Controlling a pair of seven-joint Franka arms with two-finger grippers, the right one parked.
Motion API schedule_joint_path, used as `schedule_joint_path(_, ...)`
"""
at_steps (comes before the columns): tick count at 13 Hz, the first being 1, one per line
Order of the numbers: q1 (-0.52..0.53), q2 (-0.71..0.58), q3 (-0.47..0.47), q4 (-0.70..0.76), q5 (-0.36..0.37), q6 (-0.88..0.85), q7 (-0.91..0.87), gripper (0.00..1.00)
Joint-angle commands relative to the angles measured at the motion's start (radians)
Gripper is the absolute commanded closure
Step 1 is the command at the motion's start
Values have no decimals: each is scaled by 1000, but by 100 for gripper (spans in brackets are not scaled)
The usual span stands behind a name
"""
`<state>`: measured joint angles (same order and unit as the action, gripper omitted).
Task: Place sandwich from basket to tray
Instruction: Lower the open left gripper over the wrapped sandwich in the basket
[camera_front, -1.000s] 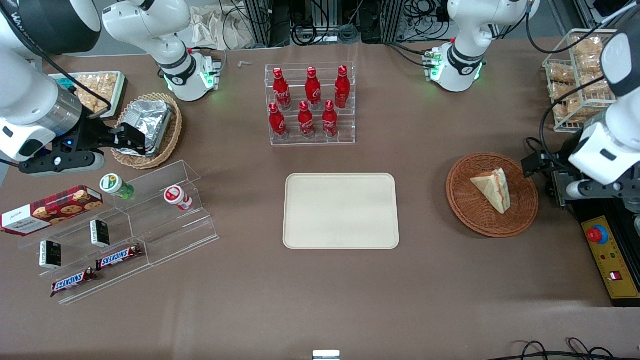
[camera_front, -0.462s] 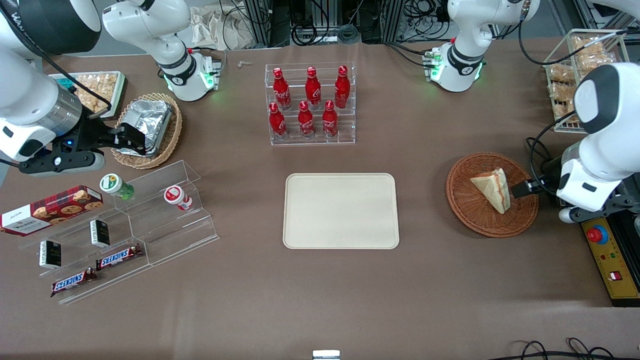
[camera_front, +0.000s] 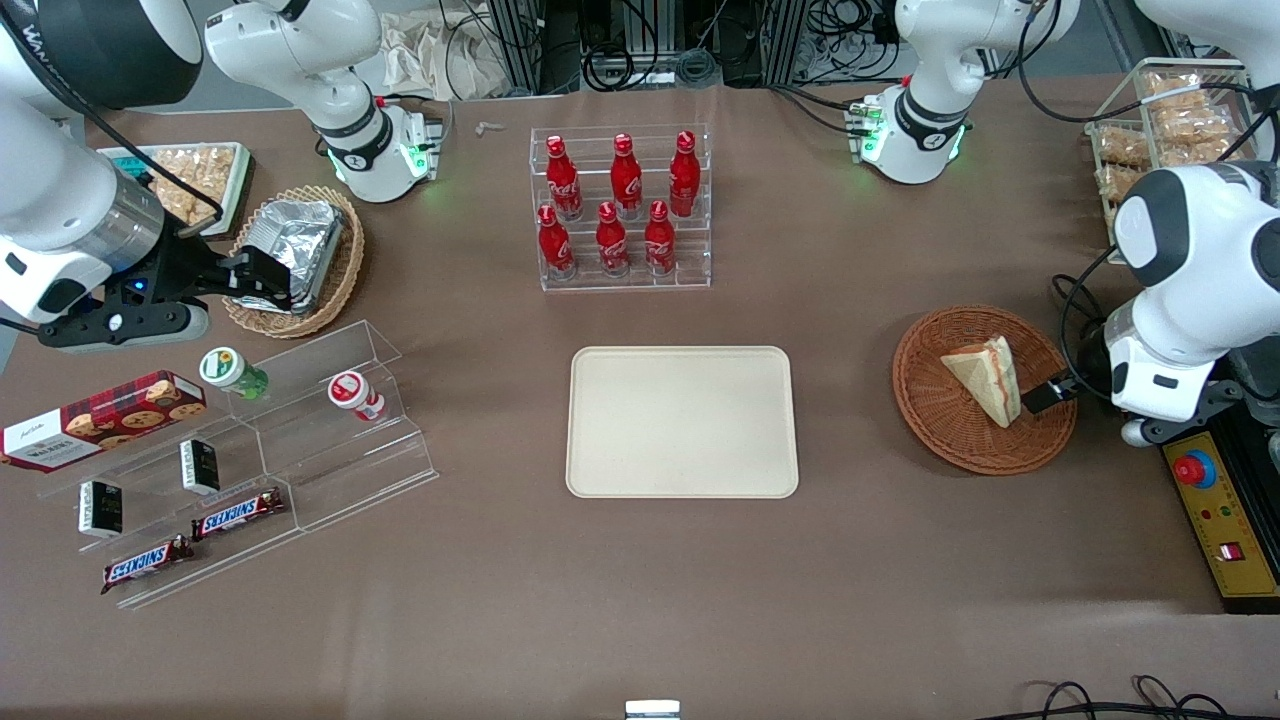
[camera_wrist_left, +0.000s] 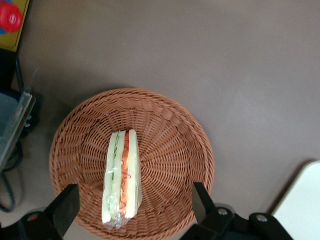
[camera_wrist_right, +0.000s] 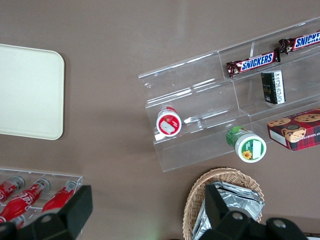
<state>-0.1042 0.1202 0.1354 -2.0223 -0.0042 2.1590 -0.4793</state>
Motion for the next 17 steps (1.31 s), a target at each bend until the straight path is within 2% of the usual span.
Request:
schedule_joint_path(1, -3, -47, -4, -142, -10, 135, -113, 0)
schedule_joint_path(10, -2, -31, -4, -257, -11, 239, -153, 0)
schedule_joint_path(17, 20, -25, -2, -394, -11, 416, -151, 0)
